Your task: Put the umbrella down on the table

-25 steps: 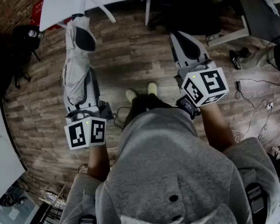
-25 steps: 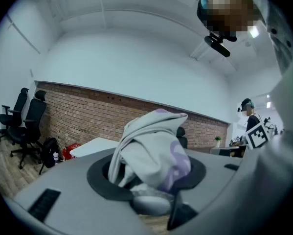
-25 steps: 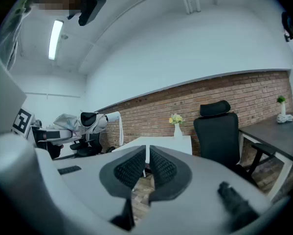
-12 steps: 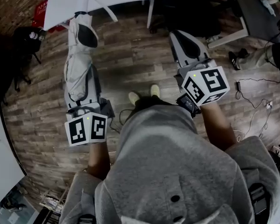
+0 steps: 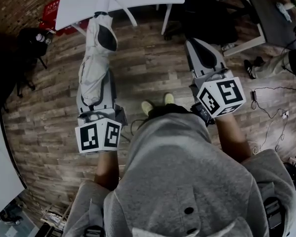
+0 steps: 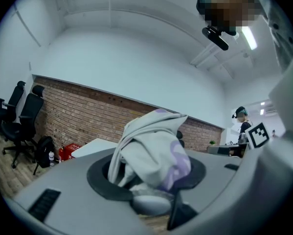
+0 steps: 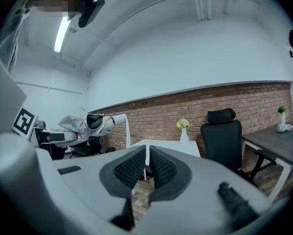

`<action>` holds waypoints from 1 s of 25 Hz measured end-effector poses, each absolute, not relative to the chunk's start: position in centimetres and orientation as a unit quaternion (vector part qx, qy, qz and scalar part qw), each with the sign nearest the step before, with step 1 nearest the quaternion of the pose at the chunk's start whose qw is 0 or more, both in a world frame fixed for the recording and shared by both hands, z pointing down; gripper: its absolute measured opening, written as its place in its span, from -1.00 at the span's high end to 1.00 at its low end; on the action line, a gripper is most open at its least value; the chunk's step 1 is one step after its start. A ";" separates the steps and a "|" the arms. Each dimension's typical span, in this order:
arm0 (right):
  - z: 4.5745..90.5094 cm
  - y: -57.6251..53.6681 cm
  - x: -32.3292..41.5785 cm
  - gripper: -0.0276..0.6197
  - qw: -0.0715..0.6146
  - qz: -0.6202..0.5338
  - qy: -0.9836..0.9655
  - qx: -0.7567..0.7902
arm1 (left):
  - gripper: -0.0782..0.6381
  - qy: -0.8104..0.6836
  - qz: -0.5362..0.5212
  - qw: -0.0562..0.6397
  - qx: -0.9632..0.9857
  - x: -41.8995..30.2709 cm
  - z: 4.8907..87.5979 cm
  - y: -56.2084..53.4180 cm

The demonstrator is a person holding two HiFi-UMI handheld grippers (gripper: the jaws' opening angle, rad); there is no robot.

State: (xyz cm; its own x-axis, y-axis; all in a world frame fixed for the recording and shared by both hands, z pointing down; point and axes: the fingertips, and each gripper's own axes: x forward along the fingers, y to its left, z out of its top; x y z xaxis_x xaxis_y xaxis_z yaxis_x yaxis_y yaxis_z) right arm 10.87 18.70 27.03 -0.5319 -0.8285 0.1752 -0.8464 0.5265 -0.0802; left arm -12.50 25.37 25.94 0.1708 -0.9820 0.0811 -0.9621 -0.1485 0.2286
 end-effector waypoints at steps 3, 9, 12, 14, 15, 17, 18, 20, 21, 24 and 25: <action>26.8 19.1 8.8 0.80 0.057 0.076 -0.873 0.479 | 0.19 -0.638 -0.046 0.115 0.760 -14.0 26.1 25.6; 26.6 19.5 8.2 0.80 0.056 0.069 -0.876 0.474 | 0.19 -0.636 -0.049 0.114 0.761 -14.0 26.1 26.0; 26.5 19.3 8.1 0.80 0.054 0.071 -0.876 0.473 | 0.19 -0.635 -0.050 0.111 0.763 -14.0 26.0 26.0; 26.5 19.3 7.9 0.80 0.052 0.069 -0.877 0.472 | 0.19 -0.636 -0.052 0.109 0.762 -14.1 25.9 26.1; 26.5 19.4 7.8 0.80 0.052 0.066 -0.878 0.471 | 0.19 -0.636 -0.052 0.108 0.762 -14.2 26.0 26.2; 26.7 19.5 7.7 0.80 0.050 0.062 -0.880 0.469 | 0.19 -0.638 -0.053 0.107 0.760 -14.2 26.2 26.3; 26.7 19.4 7.7 0.80 0.050 0.061 -0.880 0.468 | 0.19 -0.639 -0.053 0.107 0.760 -14.2 26.3 26.2; 26.9 19.0 7.8 0.80 0.051 0.061 -0.880 0.469 | 0.19 -0.641 -0.054 0.107 0.758 -14.2 26.4 25.8; 26.9 18.8 7.9 0.80 0.051 0.061 -0.880 0.469 | 0.19 -0.641 -0.055 0.106 0.759 -14.2 26.5 25.7; 27.1 18.4 7.7 0.80 0.051 0.058 -0.881 0.468 | 0.19 -0.639 -0.057 0.102 0.760 -14.3 26.6 25.3; 27.2 18.3 7.7 0.80 0.050 0.058 -0.881 0.467 | 0.19 -0.639 -0.057 0.100 0.760 -14.4 26.7 25.2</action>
